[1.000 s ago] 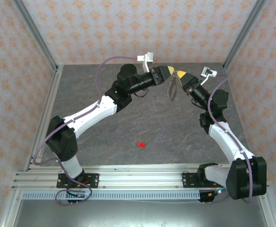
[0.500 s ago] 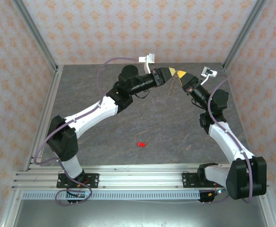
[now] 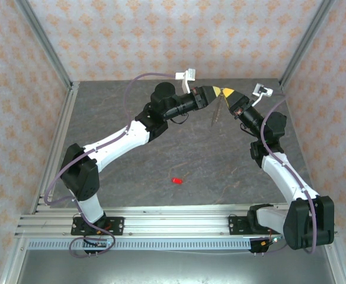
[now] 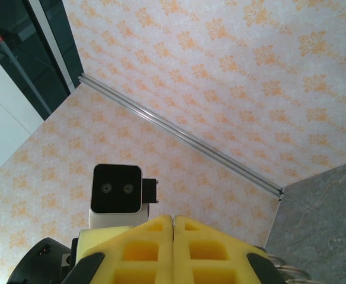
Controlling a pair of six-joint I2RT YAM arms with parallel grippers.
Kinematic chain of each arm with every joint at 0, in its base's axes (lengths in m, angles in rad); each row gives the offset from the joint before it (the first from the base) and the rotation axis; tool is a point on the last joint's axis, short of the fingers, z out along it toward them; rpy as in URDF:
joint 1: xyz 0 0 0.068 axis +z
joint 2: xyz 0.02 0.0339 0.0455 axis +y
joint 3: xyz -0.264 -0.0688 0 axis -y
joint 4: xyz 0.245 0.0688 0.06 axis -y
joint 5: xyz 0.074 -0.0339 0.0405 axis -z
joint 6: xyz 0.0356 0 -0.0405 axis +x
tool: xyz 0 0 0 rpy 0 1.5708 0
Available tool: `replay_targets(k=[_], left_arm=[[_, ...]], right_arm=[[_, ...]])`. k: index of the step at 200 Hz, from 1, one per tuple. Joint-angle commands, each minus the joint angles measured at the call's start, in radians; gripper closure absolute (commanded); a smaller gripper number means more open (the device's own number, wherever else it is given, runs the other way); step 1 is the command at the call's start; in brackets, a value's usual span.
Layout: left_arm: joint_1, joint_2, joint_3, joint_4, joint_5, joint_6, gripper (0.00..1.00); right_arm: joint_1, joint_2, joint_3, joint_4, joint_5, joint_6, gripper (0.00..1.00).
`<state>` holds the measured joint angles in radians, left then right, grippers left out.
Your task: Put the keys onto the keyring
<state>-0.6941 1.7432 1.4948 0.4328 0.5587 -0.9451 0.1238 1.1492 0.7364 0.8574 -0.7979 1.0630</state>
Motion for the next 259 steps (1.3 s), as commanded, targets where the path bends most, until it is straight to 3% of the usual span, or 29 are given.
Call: replay_targets(k=[1,122,171,259], left_arm=[[-0.018,0.016,0.0,0.043,-0.01,-0.005,0.81],[-0.029,0.019,-0.003,0.044,-0.023,0.005,0.81],[-0.03,-0.066,-0.079,0.02,-0.136,0.071,0.6],[-0.03,-0.05,-0.064,0.038,-0.152,0.069,0.58]], right_arm=[[0.008,-0.005,-0.012,0.069,-0.001,0.0,1.0],[0.008,-0.005,-0.018,0.057,0.0,-0.011,1.0],[0.008,-0.013,-0.014,0.043,0.0,-0.018,1.0],[0.009,-0.011,-0.002,0.058,-0.018,-0.002,1.0]])
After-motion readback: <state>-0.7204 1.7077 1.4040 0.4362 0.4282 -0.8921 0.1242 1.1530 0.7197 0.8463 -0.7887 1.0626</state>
